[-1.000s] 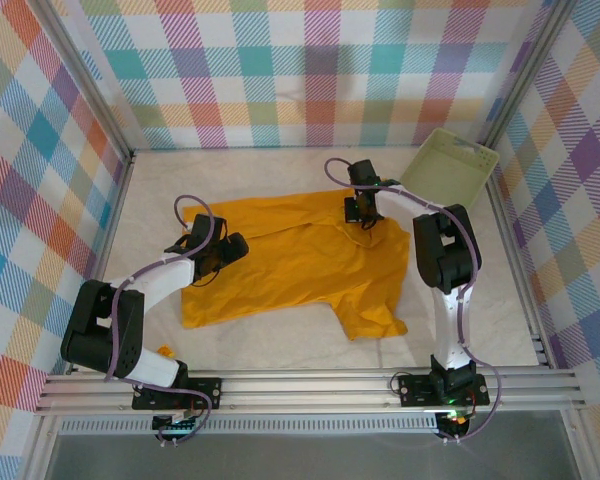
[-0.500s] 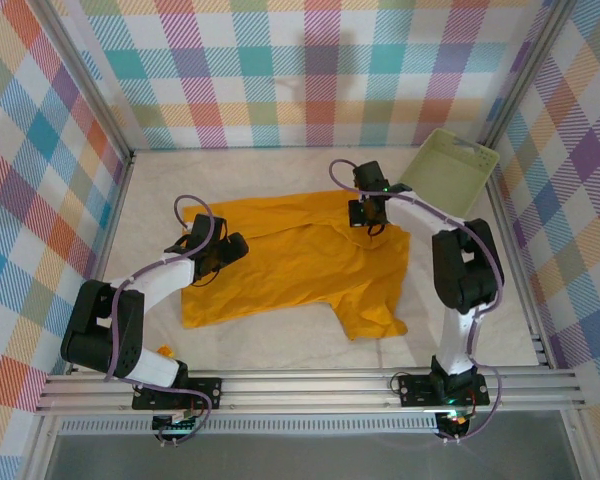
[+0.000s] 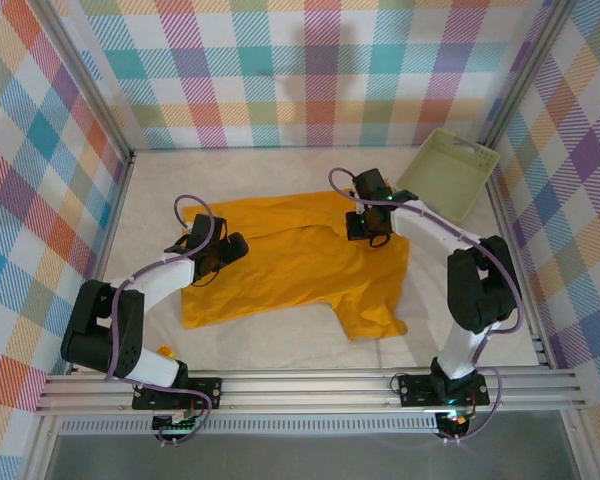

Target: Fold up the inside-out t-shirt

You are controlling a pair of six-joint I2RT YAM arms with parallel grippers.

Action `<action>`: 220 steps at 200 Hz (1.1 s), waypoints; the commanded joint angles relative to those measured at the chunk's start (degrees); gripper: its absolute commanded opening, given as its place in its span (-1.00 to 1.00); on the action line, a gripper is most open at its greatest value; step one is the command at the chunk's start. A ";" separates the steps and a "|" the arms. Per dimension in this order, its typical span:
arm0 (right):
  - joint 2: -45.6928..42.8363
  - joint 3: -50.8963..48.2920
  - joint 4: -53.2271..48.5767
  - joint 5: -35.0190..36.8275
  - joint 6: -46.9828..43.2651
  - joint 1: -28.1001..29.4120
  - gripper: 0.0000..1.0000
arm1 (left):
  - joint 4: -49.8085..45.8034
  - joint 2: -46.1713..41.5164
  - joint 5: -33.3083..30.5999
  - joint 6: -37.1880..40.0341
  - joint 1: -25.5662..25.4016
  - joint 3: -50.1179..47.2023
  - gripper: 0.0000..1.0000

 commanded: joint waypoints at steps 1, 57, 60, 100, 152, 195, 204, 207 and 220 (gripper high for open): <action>-3.02 -1.05 -2.97 -3.41 1.13 0.94 -1.00 | -0.29 -0.43 -1.06 1.07 -0.75 -0.21 0.74; 0.12 -0.31 -3.10 -7.04 3.35 4.61 -0.95 | -0.12 0.00 -1.52 0.93 -0.76 -0.09 0.75; 0.61 -0.08 -3.17 -7.01 3.41 4.91 -0.94 | -0.10 0.06 -1.47 0.95 -0.75 -0.12 0.74; 1.44 -0.04 -2.98 -5.45 3.25 6.66 -0.82 | -0.51 -0.01 -1.72 1.20 -0.75 -0.05 0.75; -4.34 -3.99 -3.30 7.82 3.90 5.96 -0.20 | -0.27 -0.08 -1.55 1.23 -0.78 -0.12 0.75; -5.20 -7.90 -0.34 6.13 8.31 -3.99 -0.15 | -2.01 0.61 -1.13 1.16 -5.28 2.79 0.76; -4.46 -8.11 0.61 4.67 8.89 -6.03 -0.15 | -2.63 1.07 -1.76 1.48 -8.05 4.26 0.76; -4.06 -8.18 0.88 4.37 9.09 -6.67 -0.15 | -2.76 1.17 -2.14 1.54 -9.18 4.71 0.76; -2.47 -8.27 2.45 3.38 10.24 -8.72 -0.09 | -2.47 2.02 -2.60 1.94 -13.52 6.56 0.77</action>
